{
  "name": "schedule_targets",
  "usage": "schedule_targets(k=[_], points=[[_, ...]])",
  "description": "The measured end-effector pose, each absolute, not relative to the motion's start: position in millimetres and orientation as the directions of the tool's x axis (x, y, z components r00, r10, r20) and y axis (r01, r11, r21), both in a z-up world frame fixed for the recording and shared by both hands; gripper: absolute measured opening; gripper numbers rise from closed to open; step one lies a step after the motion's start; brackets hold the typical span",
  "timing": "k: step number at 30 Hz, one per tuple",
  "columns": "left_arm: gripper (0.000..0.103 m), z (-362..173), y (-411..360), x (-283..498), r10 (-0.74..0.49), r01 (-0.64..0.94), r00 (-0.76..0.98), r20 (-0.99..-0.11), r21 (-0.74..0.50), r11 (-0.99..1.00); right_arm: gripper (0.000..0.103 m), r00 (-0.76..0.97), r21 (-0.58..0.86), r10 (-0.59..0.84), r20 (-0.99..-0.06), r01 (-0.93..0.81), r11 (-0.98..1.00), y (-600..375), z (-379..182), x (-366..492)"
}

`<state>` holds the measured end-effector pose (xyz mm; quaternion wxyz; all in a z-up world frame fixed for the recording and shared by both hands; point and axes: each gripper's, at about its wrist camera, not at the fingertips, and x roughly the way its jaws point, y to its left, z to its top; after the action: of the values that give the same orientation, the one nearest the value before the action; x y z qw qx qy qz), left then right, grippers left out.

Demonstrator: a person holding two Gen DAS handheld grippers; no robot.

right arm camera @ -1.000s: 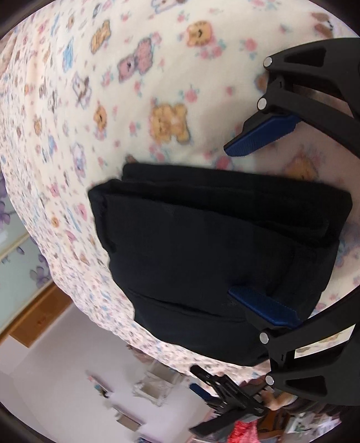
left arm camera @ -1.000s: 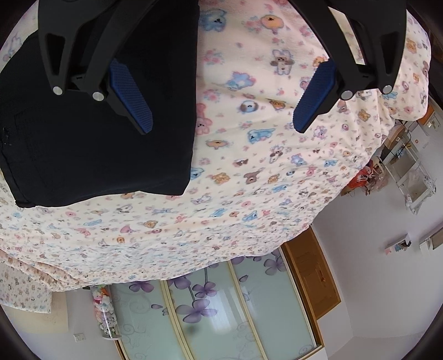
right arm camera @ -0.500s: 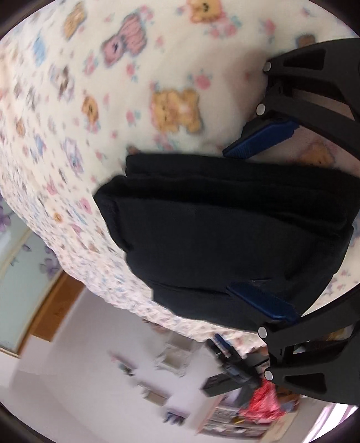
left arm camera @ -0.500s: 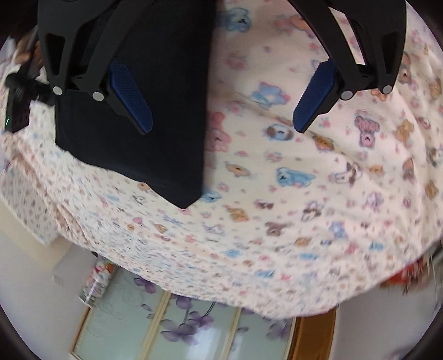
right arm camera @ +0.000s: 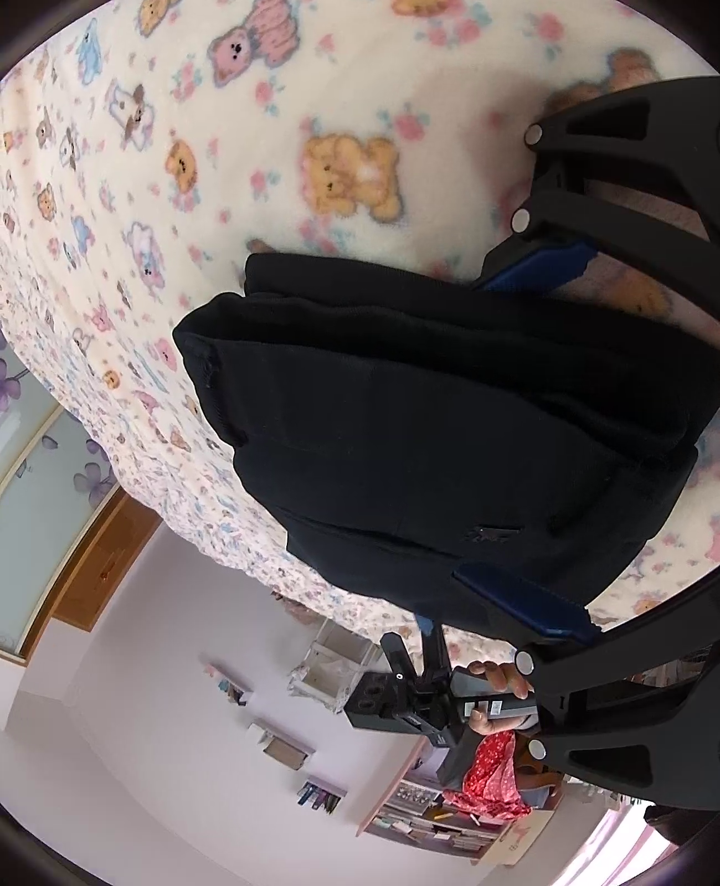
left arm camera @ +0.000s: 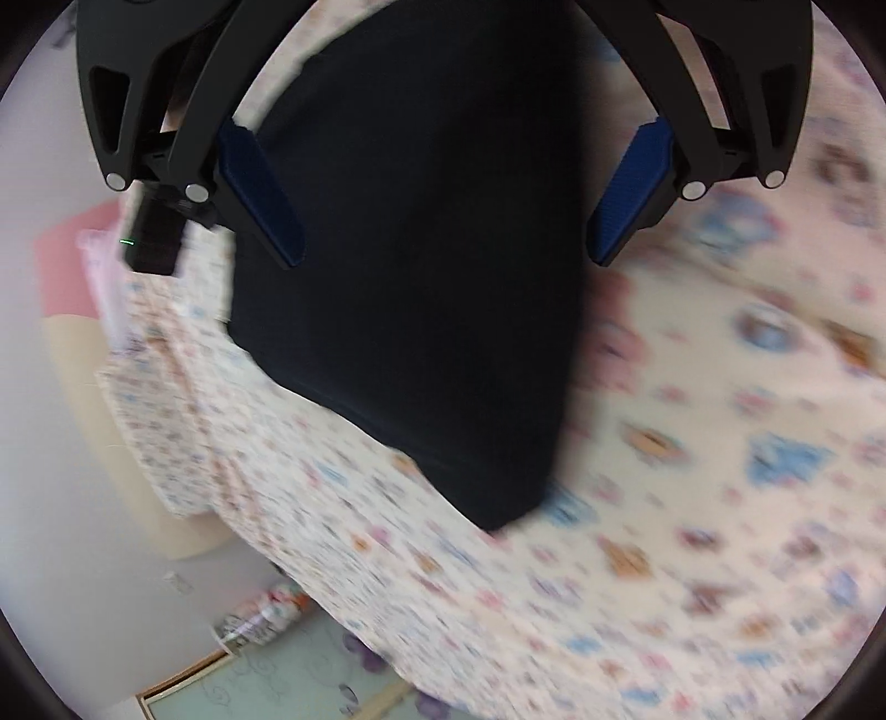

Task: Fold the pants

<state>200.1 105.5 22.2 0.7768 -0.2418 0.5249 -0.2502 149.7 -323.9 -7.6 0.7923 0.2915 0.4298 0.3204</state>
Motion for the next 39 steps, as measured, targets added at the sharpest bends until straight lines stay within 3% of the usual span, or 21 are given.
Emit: schedule_targets(k=[3,6,8,9,11,17,23,39], points=[[0.100,12.9,95.5,203.5,-0.669,0.140,0.240,-0.703,-0.657,0.741,0.089,0.427,0.738,0.761,-0.489,-0.263,0.622,-324.2,-8.2,149.5],[0.091,9.7,102.4,202.3,-0.705,0.110,0.237,-0.669,-0.702,0.703,0.080,0.431,0.749,0.766,-0.477,-0.257,0.610,-330.6,-10.6,149.8],[0.069,4.5,112.6,201.9,-0.726,0.069,0.247,-0.641,-0.736,0.674,0.072,0.435,0.774,0.778,-0.453,-0.242,0.585,-337.6,-14.4,152.5],[0.063,1.7,116.1,201.0,-0.729,0.058,0.249,-0.638,-0.742,0.668,0.069,0.438,0.778,0.778,-0.451,-0.235,0.583,-339.0,-15.7,150.6],[0.037,-3.6,122.7,200.1,-0.719,0.034,0.256,-0.645,-0.738,0.674,0.057,0.438,0.777,0.768,-0.466,-0.213,0.593,-338.8,-19.3,153.2],[0.018,1.3,121.9,196.3,-0.701,0.047,0.291,-0.650,-0.722,0.690,0.042,0.450,0.779,0.767,-0.457,-0.213,0.589,-338.7,-18.4,150.7],[0.010,17.1,116.4,189.1,-0.671,0.088,0.344,-0.656,-0.689,0.719,0.033,0.477,0.800,0.784,-0.398,-0.237,0.551,-341.4,-10.3,145.0],[0.009,67.9,95.1,184.3,-0.675,0.180,0.492,-0.550,-0.694,0.697,0.029,0.521,0.821,0.799,-0.300,-0.286,0.495,-336.0,30.8,170.5]])
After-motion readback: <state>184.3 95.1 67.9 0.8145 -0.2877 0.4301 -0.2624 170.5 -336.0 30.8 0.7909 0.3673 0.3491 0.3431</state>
